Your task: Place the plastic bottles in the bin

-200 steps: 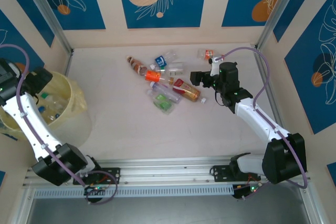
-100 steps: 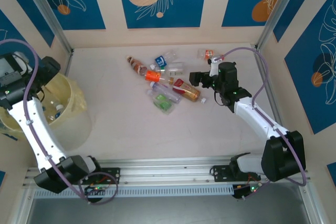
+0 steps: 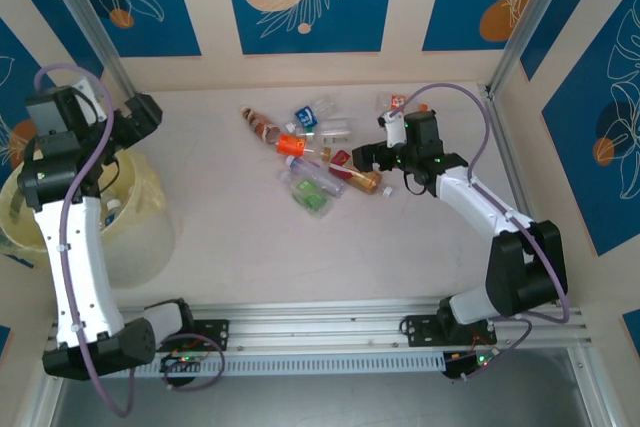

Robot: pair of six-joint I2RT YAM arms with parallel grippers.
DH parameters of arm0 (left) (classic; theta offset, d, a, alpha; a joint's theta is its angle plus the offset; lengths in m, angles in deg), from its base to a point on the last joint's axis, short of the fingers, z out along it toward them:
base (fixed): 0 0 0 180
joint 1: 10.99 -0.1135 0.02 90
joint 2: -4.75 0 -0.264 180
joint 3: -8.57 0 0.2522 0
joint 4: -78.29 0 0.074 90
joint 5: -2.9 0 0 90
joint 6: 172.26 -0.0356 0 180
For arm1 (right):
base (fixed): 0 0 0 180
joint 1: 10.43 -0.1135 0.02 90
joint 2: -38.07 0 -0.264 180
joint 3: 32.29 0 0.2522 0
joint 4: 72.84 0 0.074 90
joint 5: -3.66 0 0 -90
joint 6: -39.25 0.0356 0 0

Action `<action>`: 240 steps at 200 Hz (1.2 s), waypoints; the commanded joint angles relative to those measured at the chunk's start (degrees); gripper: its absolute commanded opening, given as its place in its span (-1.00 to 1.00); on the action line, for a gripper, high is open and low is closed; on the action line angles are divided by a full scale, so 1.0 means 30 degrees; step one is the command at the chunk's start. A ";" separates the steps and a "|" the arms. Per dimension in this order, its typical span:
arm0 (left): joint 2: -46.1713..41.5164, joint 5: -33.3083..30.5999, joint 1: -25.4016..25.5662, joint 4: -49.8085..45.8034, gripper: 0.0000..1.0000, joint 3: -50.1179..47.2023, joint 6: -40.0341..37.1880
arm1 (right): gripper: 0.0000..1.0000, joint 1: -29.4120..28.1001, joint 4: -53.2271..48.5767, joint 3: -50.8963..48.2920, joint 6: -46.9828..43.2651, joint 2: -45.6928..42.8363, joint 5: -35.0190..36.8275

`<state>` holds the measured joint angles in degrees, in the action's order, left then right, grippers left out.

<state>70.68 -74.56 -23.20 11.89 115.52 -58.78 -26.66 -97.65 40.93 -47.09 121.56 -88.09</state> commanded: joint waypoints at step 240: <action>0.5698 0.3788 1.1662 0.6645 1.00 -0.1062 0.1283 | 0.71 -0.0239 -0.5341 0.3538 -1.1816 0.8368 0.1695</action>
<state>86.77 -64.97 10.66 29.60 112.37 -55.54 -27.10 -114.91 51.95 -80.51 147.19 -83.75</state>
